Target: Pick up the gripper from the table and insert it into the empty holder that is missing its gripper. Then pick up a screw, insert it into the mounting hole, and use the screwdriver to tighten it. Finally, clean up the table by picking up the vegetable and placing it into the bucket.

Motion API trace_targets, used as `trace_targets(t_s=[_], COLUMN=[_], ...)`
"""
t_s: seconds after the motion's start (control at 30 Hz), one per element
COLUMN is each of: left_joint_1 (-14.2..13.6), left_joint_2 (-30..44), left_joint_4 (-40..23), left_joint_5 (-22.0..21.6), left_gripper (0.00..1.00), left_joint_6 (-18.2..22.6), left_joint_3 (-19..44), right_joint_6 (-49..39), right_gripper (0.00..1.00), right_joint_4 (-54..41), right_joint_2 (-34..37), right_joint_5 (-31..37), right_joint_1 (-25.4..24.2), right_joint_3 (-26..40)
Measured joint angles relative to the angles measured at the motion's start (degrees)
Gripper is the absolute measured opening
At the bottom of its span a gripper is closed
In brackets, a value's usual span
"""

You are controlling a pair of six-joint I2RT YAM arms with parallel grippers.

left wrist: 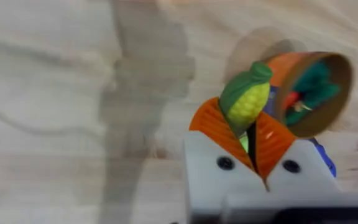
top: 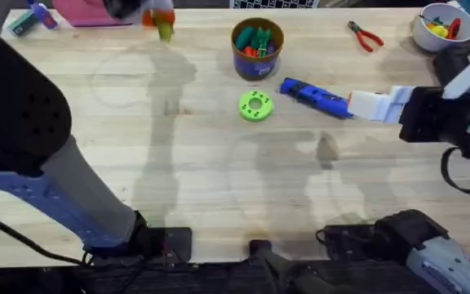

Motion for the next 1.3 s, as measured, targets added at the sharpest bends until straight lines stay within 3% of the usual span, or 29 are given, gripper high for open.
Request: trace_targets(t_s=[0.17, 0.37, 0.53, 0.73, 1.1, 1.3], left_joint_1=[-4.46, -12.40, -16.90, -19.86, -22.61, -22.77], left_joint_2=[-0.20, -0.31, 0.28, 2.59, 12.74, 14.19], left_joint_4=[-0.38, -0.08, 1.45, 5.36, 8.36, 8.38], left_joint_5=[0.90, 1.33, 1.08, -1.32, -2.41, -2.80], left_gripper=[0.036, 0.036, 0.036, 0.036, 0.036, 0.036], left_joint_6=[9.84, 16.69, 18.42, 19.03, 19.40, 19.40], left_joint_3=[8.81, 9.85, 9.85, 9.85, 9.85, 9.83], right_joint_6=[0.00, 0.00, 0.00, 0.02, 0.00, 0.00], right_gripper=[0.994, 0.993, 0.992, 0.992, 0.994, 0.994], right_joint_4=[0.00, 0.00, 0.00, 0.00, 0.00, 0.00], right_joint_2=[0.00, 0.02, 0.01, 0.00, 0.00, 0.02], right_joint_5=[0.00, 0.02, 0.00, 0.00, 0.00, 0.00], right_joint_1=[0.00, 0.00, 0.00, 0.00, 0.00, 0.00], right_joint_3=[0.00, 0.00, 0.00, 0.00, 0.00, 0.00])
